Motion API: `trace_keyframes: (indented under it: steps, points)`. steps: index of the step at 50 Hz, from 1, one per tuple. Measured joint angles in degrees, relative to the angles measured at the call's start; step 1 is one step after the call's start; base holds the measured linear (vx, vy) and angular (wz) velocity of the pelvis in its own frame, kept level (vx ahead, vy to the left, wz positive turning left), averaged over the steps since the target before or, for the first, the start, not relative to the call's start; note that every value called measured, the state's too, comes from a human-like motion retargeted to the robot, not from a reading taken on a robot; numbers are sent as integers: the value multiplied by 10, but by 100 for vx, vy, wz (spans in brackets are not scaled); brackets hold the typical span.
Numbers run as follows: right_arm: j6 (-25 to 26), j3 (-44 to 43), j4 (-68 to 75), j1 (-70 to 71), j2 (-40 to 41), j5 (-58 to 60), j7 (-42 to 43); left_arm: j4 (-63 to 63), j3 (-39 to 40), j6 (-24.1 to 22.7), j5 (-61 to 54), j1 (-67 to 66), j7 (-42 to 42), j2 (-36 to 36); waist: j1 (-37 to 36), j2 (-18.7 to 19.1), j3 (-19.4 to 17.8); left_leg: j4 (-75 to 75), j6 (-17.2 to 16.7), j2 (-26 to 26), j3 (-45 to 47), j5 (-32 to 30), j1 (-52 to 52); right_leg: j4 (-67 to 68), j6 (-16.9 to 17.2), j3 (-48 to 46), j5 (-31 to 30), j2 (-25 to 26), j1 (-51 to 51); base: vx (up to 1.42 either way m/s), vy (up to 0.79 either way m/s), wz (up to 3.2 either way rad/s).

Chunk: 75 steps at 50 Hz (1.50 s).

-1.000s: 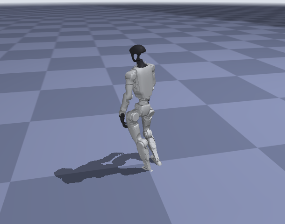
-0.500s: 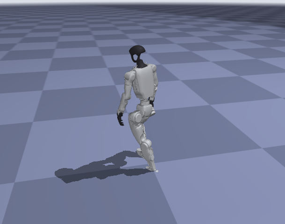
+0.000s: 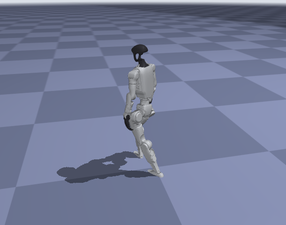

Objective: Walk

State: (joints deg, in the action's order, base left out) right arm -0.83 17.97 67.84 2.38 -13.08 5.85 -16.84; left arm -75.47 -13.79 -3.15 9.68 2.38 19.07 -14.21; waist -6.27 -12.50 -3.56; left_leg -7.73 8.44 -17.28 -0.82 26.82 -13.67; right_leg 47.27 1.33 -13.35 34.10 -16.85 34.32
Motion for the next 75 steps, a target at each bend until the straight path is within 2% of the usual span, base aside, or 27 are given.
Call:
trace_keyframes:
  steps: [5,8,10,13,15,17,20,23,25,27,28,30,33,37,42,45,47,50,53,55,57,61,62,63,65,69,75]
  points:
    - [-8,-8,-7,13,2,-27,24,0,3,-2,-22,13,-11,-2,-4,9,8,-109,-26,25,-13,20,26,-3,-14,-8,12,23,-33,29,-12,7]
    - [-15,-9,-14,24,1,-42,40,9,2,-5,-42,32,-21,-3,-5,22,10,-206,-53,51,-14,30,55,-7,-27,-21,21,48,-59,27,-12,4]
    - [-19,-9,-18,48,-4,-56,51,19,4,-6,-64,64,-30,-4,-7,90,20,-357,-89,144,-18,83,122,-119,-53,-69,-16,153,-118,25,-13,-11]
    - [-24,-7,-28,53,-11,-63,64,46,5,-14,-82,88,-44,-4,-17,117,20,-464,-128,188,-19,55,148,-102,-66,-77,-9,189,-133,19,-6,-14]
    - [-23,-11,-36,75,-26,-71,72,73,10,-14,-101,127,-58,0,-27,167,22,-564,-166,269,-21,0,192,-218,-88,-91,-58,275,-186,20,-8,-12]
    - [-23,-11,-38,74,-31,-72,80,98,13,-22,-109,146,-70,2,-36,184,20,-637,-174,315,-12,-52,210,-204,-97,-94,-53,296,-196,19,-4,-4]
    - [-20,-14,-37,81,-43,-74,93,139,18,-29,-125,179,-90,9,-52,201,11,-729,-162,365,-9,-68,250,-194,-110,-89,-45,323,-215,21,-6,-9]
    - [-15,-19,-27,88,-50,-73,105,170,24,-30,-132,206,-103,18,-69,208,0,-787,-123,400,-5,-21,295,-188,-115,-77,-34,337,-236,25,-8,-11]
    - [-12,-27,-15,109,-55,-69,108,184,32,-24,-131,230,-106,22,-73,186,-15,-794,-91,384,7,14,333,-225,-116,-60,-35,328,-266,29,-10,-6]
    - [-11,-26,-12,105,-49,-65,110,186,35,-24,-125,223,-108,25,-81,193,-22,-792,-73,388,8,63,359,-197,-116,-53,-16,329,-273,29,-7,-20]
    - [-10,-27,-11,109,-50,-62,108,185,39,-22,-120,223,-106,27,-80,180,-29,-777,-62,368,19,80,372,-191,-115,-45,-2,314,-280,32,-7,-22]
    - [-10,-26,-11,106,-45,-57,106,176,42,-18,-109,209,-102,29,-84,180,-38,-747,-55,354,25,112,399,-161,-115,-35,22,307,-285,32,-6,-30]
    - [-13,-23,-11,99,-40,-48,99,140,47,-10,-87,179,-90,31,-76,155,-48,-656,-51,298,48,118,432,-119,-113,-17,63,269,-285,33,-5,-26]
    - [-15,-13,-2,83,-34,-24,90,80,51,1,-56,126,-78,29,-59,133,-47,-509,-64,232,60,79,469,-78,-109,0,98,232,-278,31,-1,-23]
    - [-14,-6,21,62,-31,11,79,28,62,14,-27,56,-53,21,-29,114,-20,-315,-77,169,51,18,494,-61,-106,18,112,210,-258,28,4,-24]
    - [-12,-6,31,47,-27,21,75,13,70,20,-20,21,-41,20,-18,106,-13,-291,-76,152,46,7,511,-30,-105,29,130,198,-248,26,6,-35]
    - [-10,-4,36,39,-24,25,68,9,78,23,-17,0,-29,11,-19,100,5,-237,-74,151,44,-16,494,-38,-110,46,131,203,-245,31,4,-57]
    - [-9,-1,39,26,-17,27,64,8,83,24,-21,-17,-25,6,-18,86,10,-294,-67,141,45,-15,515,2,-108,60,153,189,-239,30,4,-50]
    - [-5,7,36,20,-7,29,54,20,85,24,-33,-24,-19,-8,-27,68,22,-284,-61,138,52,-34,495,10,-106,78,153,178,-242,33,3,-69]
    - [-5,14,33,19,0,30,48,29,84,21,-42,-23,-21,-13,-29,53,28,-315,-55,133,62,-27,502,36,-98,64,155,152,-235,32,4,-55]
    - [-1,23,26,29,8,30,36,45,79,20,-60,-14,-22,-28,-29,16,34,-229,-43,104,79,-50,451,58,-85,76,144,114,-228,35,4,-44]
    - [-2,48,13,44,15,35,24,77,62,10,-81,1,-33,-33,-13,-38,38,-239,-23,53,109,-28,430,171,-45,79,111,28,-208,31,6,-16]
    - [-2,56,8,54,17,35,20,88,58,8,-87,7,-36,-38,-9,-59,36,-186,-17,30,113,-46,397,205,-32,86,88,-1,-197,31,8,-31]
    - [-2,63,4,70,21,34,14,100,57,8,-95,18,-40,-46,-4,-92,29,-45,-10,-13,111,-105,321,242,-13,104,56,-42,-179,29,8,-35]
    - [-5,77,-5,84,23,34,12,119,48,1,-100,28,-49,-49,4,-122,26,28,-3,-49,116,-134,271,309,2,109,6,-98,-154,25,7,-39]
    - [-15,96,-25,118,25,31,15,151,42,-8,-106,53,-70,-60,19,-151,21,103,4,-80,120,-150,197,410,-17,109,-8,-178,-89,24,7,-63]
    - [-23,112,-34,157,28,32,23,170,51,-4,-119,94,-101,-69,37,-167,7,110,3,-86,139,-119,137,419,-58,73,74,-238,-11,23,5,-72]
